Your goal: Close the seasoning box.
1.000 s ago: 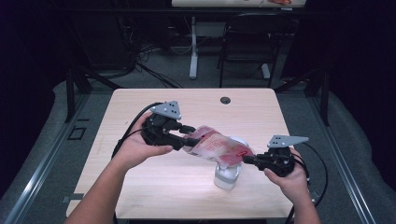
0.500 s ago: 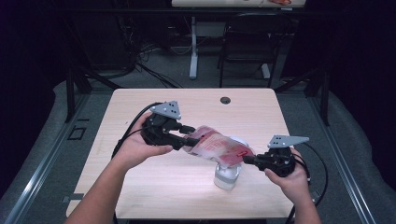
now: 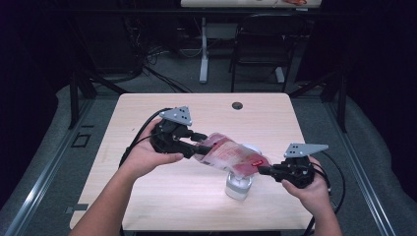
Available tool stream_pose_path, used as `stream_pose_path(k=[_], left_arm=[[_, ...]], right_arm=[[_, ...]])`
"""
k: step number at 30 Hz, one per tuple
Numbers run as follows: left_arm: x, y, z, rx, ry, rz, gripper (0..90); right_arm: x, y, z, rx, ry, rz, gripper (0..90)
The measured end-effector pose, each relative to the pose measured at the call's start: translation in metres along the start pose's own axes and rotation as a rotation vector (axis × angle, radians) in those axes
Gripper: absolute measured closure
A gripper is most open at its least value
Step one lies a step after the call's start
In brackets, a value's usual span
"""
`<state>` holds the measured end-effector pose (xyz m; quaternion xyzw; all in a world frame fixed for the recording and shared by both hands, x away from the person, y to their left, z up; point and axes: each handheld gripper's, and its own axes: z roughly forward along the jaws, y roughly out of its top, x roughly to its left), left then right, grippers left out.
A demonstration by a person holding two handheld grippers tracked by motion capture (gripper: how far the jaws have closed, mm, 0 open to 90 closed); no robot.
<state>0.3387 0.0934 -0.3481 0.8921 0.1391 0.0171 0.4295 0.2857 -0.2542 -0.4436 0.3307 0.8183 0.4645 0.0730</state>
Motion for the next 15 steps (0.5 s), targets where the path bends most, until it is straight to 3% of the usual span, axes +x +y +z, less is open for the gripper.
stream_pose_path(k=[15], left_arm=[[0.001, -0.0054, -0.0001, -0.006, -0.001, -0.005, 58.8]], right_arm=[[0.0012, 0.0013, -0.003, -0.021, -0.012, -0.001, 89.2]])
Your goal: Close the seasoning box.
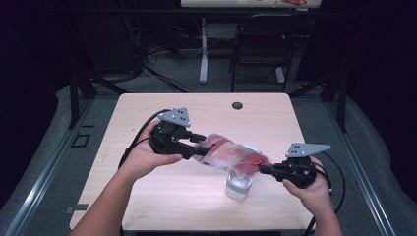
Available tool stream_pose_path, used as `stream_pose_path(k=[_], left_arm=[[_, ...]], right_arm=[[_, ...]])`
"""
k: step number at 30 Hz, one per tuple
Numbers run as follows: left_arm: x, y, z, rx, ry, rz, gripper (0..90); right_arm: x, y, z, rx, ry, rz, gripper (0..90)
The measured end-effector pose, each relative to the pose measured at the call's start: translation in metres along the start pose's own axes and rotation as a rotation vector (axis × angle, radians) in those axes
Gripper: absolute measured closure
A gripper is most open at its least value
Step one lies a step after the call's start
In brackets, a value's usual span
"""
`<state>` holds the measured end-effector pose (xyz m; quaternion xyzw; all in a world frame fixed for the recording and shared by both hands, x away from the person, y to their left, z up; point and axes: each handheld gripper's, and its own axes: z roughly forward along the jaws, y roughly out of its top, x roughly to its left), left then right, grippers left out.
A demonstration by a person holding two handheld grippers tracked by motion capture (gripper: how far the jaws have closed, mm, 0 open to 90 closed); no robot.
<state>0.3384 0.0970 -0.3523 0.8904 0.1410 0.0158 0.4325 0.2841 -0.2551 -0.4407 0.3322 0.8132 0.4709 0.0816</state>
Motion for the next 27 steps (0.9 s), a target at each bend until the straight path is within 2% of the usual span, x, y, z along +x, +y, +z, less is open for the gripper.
stream_pose_path(k=[14, 21, 27], left_arm=[[0.004, -0.012, -0.002, -0.007, 0.003, -0.018, 58.1], [0.006, -0.02, -0.003, -0.029, 0.006, -0.035, 56.2], [0.006, -0.024, -0.004, -0.017, 0.009, -0.034, 55.1]], right_arm=[[0.001, 0.001, 0.007, -0.015, 0.003, 0.006, 89.1], [0.001, 0.002, 0.008, -0.034, 0.004, 0.006, 89.1], [0.002, 0.004, 0.008, -0.04, 0.009, -0.004, 88.9]])
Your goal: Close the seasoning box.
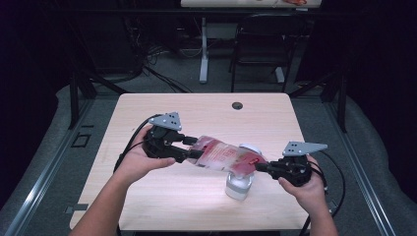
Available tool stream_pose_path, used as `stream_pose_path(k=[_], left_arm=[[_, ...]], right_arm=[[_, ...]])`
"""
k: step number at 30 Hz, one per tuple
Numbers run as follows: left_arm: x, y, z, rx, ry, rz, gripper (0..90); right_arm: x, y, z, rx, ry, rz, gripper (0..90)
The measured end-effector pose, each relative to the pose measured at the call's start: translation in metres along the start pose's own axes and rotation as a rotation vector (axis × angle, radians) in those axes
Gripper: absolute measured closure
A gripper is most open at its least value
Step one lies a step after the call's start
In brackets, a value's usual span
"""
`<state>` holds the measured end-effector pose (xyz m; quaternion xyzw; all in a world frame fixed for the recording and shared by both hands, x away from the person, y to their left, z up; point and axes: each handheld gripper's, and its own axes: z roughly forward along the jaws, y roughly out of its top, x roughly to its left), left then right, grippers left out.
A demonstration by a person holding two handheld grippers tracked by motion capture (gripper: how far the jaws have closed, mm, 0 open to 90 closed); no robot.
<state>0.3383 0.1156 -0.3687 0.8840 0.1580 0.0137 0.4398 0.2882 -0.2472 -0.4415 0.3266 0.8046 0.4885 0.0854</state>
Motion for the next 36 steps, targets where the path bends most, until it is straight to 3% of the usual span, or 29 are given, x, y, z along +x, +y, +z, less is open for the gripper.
stream_pose_path(k=[9, 15, 18, 24, 36], left_arm=[[0.0003, -0.0004, -0.0025, -0.013, 0.012, -0.016, 52.0], [-0.0013, 0.004, -0.0066, -0.043, 0.021, -0.003, 50.9], [-0.0029, 0.0066, -0.0085, -0.049, 0.032, 0.014, 53.2], [-0.0053, 0.0077, -0.0092, -0.035, 0.041, 0.035, 67.7], [-0.0051, 0.0029, -0.0089, -0.026, 0.049, 0.045, 73.1]], right_arm=[[0.002, 0.002, 0.0006, -0.006, 0.004, -0.013, 89.0], [0.0042, 0.0043, -0.0008, -0.009, 0.005, -0.021, 89.0], [0.0051, 0.0051, -0.0006, -0.011, 0.004, -0.027, 89.0], [0.006, 0.0057, -0.0005, -0.028, 0.008, -0.022, 88.6], [0.0042, 0.0045, 0.0057, -0.059, 0.02, 0.003, 82.7]])
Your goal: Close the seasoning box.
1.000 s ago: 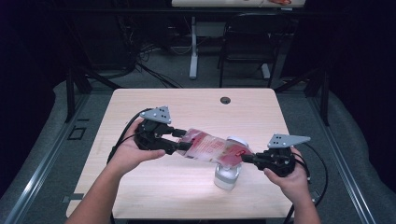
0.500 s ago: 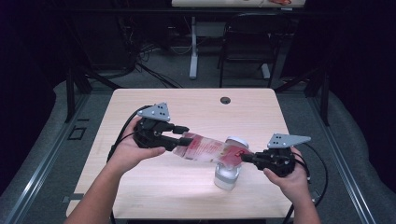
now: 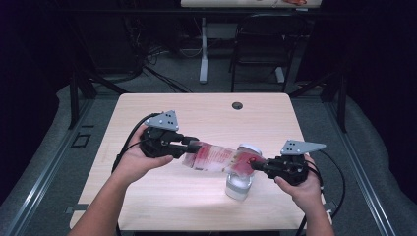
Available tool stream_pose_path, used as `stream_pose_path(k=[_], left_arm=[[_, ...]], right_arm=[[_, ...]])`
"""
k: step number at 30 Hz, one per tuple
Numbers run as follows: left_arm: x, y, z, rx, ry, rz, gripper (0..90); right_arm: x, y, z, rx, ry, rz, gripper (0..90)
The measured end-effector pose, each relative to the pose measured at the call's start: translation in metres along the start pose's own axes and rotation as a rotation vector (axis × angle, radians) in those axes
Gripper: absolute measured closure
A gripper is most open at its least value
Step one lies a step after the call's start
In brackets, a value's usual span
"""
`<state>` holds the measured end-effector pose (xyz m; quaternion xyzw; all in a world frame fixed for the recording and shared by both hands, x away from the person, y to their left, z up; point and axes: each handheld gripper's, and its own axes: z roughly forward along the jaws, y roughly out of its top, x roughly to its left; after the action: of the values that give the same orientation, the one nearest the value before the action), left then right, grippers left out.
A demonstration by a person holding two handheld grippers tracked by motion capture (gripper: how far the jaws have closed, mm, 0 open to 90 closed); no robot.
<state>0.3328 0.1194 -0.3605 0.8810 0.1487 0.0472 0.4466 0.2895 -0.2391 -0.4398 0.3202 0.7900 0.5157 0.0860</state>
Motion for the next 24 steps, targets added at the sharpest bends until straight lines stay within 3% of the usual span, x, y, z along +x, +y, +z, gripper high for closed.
stream_pose_path(k=[9, 17, 24], left_arm=[[0.001, -0.007, -0.002, -0.004, -0.002, -0.002, 73.6], [0.002, -0.014, -0.007, -0.01, 0.002, 0.0, 75.4], [0.004, -0.021, -0.011, -0.021, 0.009, -0.016, 75.5]], right_arm=[[-0.002, -0.004, 0.005, -0.01, 0.023, 0.0, 79.7], [-0.004, -0.01, 0.014, 0.03, 0.038, -0.009, 79.1], [-0.007, -0.015, 0.019, 0.032, 0.052, -0.005, 79.3]])
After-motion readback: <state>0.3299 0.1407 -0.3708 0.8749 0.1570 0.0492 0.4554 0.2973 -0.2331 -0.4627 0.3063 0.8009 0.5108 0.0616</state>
